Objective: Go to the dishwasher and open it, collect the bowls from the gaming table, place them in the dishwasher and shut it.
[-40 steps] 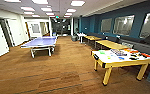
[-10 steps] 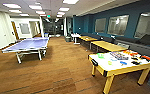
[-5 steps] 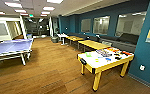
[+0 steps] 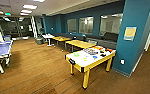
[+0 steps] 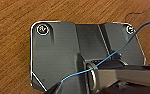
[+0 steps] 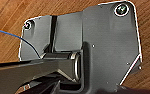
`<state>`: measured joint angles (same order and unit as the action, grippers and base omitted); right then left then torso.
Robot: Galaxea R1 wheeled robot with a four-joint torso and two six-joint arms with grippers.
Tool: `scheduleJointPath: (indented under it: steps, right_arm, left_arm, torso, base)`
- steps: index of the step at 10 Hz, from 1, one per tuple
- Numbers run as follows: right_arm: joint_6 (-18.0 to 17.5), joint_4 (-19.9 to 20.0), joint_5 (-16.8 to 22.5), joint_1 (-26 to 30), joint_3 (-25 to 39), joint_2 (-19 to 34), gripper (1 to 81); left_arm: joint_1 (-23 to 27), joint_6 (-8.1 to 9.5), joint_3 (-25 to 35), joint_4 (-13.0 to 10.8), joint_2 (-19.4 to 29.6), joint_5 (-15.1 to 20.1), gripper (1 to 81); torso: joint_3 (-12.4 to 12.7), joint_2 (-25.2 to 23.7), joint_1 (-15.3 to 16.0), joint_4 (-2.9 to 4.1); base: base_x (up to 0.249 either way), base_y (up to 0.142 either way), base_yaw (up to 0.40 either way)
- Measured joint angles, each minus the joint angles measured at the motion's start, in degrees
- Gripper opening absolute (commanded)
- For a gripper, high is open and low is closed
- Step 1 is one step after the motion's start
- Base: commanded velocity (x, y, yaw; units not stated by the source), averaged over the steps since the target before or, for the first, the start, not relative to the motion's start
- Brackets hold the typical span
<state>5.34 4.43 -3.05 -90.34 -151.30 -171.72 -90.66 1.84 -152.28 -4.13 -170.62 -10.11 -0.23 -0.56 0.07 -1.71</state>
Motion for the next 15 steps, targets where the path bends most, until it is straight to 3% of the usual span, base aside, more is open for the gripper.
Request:
scheduleJointPath:
  steps: [9,15]
  right_arm:
    - [0.0,0.0,0.0,-0.1,0.0,-0.1,81.1]
    - [0.2,-0.1,-0.4,0.7,0.0,-0.2,81.1]
  left_arm:
    - [-0.2,0.00,0.0,0.1,0.0,0.0,81.1]
    - [0.7,0.00,0.0,0.0,0.0,-0.3,81.1]
  torso:
    - [0.0,0.0,0.0,0.00]
    - [0.0,0.0,0.0,0.00]
  base:
    - [0.000,0.000,-0.040]
    - [0.127,0.000,0.000]
